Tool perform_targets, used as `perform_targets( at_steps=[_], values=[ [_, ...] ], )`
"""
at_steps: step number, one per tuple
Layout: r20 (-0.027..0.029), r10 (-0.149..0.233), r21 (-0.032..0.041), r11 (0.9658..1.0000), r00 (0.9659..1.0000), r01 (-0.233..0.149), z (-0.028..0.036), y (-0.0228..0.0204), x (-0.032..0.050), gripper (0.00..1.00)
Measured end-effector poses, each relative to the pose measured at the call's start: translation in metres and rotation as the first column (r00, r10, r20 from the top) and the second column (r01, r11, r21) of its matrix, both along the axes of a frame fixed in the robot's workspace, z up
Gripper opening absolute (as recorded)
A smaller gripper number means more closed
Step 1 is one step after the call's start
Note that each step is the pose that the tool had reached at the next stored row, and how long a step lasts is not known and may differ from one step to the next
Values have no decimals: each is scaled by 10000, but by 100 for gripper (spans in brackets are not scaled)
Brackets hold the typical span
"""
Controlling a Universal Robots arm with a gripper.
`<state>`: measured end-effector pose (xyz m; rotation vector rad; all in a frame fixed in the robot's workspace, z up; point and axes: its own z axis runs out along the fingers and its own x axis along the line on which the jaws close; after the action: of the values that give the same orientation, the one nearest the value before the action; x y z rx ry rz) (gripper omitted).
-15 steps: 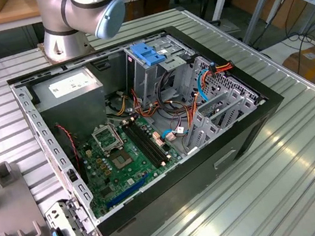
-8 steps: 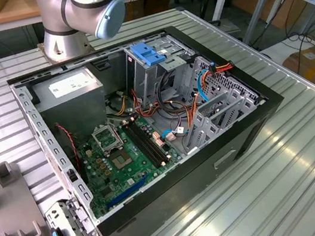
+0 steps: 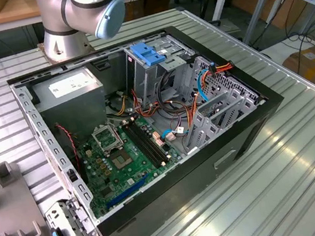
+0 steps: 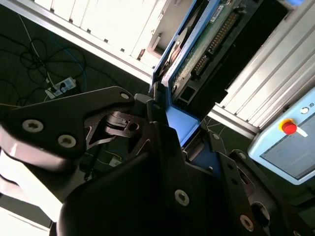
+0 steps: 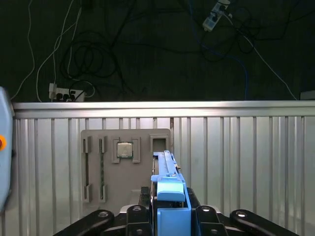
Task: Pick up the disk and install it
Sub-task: 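Pick up the disk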
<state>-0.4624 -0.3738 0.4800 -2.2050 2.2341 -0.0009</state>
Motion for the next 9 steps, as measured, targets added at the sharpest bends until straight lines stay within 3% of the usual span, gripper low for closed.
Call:
perform_targets(
  at_steps=[9],
  values=[
    [1,0,1,10000,10000,0,4,0,55,37]
  ],
)
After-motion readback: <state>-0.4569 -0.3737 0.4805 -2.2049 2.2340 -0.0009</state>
